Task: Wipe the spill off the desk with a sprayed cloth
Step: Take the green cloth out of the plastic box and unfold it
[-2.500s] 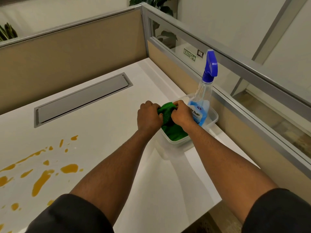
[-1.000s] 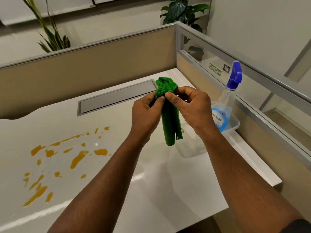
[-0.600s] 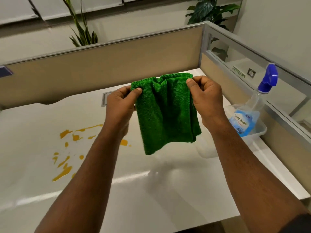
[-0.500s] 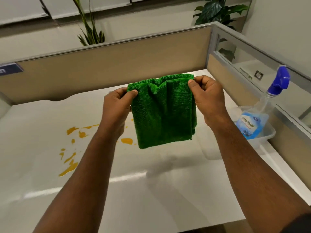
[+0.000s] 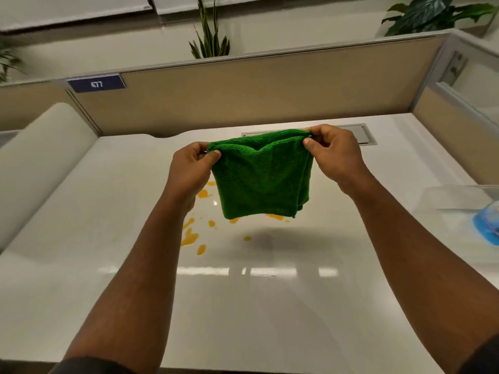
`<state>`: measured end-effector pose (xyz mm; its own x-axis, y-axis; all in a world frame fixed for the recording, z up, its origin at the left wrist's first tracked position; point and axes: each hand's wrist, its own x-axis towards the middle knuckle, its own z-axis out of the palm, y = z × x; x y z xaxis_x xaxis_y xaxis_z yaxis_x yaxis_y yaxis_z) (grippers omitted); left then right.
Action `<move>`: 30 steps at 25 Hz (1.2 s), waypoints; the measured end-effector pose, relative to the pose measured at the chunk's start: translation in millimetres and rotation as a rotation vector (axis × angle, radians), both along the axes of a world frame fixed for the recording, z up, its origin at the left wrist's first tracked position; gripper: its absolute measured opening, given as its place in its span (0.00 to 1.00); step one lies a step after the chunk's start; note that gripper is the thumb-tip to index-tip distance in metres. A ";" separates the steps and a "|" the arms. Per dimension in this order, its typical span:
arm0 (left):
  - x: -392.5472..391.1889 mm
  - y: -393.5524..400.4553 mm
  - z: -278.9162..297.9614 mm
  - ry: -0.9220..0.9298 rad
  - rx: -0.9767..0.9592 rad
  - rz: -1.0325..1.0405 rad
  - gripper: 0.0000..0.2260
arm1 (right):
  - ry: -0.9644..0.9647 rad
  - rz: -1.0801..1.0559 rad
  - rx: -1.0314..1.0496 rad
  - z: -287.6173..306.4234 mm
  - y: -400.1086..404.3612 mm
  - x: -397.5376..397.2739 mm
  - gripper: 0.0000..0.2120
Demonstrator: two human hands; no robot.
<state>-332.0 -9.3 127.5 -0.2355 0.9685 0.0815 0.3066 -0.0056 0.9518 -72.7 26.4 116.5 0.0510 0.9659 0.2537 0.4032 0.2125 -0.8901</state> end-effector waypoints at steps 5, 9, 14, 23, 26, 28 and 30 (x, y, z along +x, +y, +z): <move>-55.7 -5.1 52.2 -0.312 0.054 -0.484 0.05 | 0.265 0.012 0.086 46.5 -9.9 -44.8 0.08; -69.6 6.9 88.5 -0.515 0.231 -0.640 0.05 | 0.280 0.099 0.170 92.7 -19.3 -59.0 0.08; -41.3 20.0 96.4 -0.298 0.358 -0.659 0.04 | -0.058 0.100 -0.004 89.8 -35.3 -54.6 0.09; -5.5 39.4 94.6 -0.052 0.283 -0.814 0.06 | -0.369 0.227 0.282 98.5 -26.6 -66.9 0.13; -6.4 41.9 89.8 -0.230 0.330 -0.813 0.06 | -0.506 0.184 0.428 117.5 -28.7 -61.3 0.09; -12.2 43.0 88.8 -0.469 0.298 -0.902 0.09 | -0.509 0.201 0.467 136.7 -33.8 -58.1 0.07; -13.5 39.0 83.1 -0.692 0.218 -1.027 0.14 | -0.473 0.244 0.470 160.9 -44.8 -55.8 0.06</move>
<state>-345.6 29.6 210.7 0.5605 0.7116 0.4236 -0.4950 -0.1221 0.8603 -128.5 -18.3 277.3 -0.3719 0.7183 0.5880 0.6157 0.6649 -0.4229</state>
